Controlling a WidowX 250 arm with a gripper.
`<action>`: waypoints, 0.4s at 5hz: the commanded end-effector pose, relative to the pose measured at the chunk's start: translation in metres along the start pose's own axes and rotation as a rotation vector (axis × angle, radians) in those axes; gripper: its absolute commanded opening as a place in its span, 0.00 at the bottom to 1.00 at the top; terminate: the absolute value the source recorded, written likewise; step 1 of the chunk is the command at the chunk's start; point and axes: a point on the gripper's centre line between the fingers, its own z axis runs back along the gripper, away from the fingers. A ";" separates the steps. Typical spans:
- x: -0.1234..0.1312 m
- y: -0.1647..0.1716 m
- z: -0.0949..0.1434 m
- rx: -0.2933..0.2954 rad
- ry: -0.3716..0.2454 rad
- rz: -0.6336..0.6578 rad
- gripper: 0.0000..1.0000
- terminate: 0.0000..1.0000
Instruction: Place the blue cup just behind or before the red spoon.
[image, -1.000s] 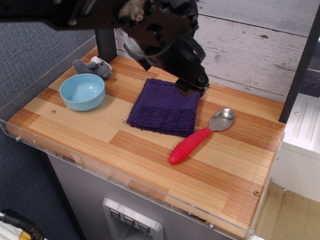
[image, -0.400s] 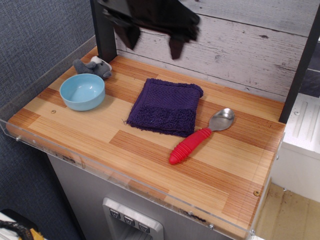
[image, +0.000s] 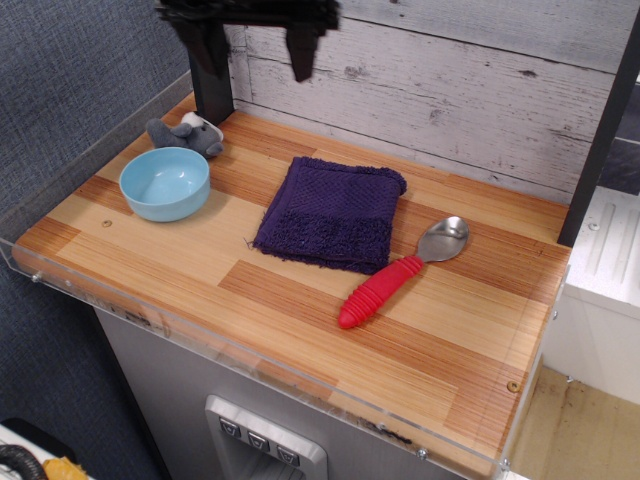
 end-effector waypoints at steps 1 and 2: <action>0.019 0.049 -0.006 0.009 0.013 0.144 1.00 0.00; 0.021 0.066 -0.019 0.030 0.029 0.166 1.00 0.00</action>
